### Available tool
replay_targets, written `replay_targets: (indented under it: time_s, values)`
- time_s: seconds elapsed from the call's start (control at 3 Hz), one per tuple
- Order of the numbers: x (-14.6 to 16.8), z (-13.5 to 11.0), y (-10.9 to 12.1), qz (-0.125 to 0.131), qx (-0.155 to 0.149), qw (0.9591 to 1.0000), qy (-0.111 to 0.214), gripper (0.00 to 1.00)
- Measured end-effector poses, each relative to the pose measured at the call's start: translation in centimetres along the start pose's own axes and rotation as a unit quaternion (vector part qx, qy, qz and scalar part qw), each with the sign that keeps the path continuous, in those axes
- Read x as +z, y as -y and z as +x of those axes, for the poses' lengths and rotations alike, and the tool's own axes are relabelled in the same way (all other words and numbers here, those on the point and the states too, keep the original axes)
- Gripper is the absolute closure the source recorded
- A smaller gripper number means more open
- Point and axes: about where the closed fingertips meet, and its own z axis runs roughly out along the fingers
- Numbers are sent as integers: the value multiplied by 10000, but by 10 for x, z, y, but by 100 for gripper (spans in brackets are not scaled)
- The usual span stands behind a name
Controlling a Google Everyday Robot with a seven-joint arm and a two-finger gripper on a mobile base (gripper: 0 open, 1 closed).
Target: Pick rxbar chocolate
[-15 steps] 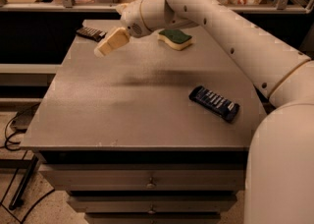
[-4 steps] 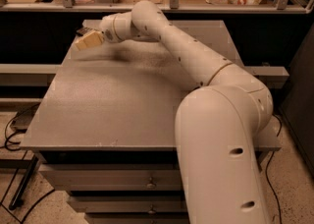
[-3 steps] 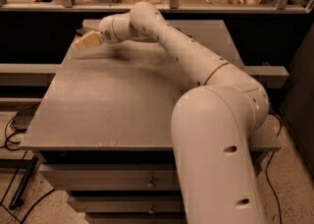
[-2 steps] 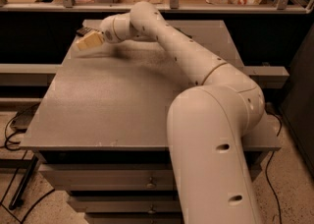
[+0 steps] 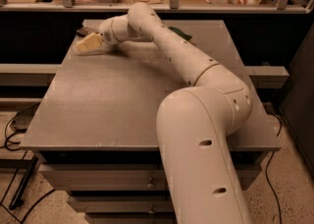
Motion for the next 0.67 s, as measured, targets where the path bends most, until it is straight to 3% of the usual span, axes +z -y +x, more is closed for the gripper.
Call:
replay_targets:
  time_s: [0.67]
  values:
    - [4, 2, 0, -49, -12, 10000, -53, 47]
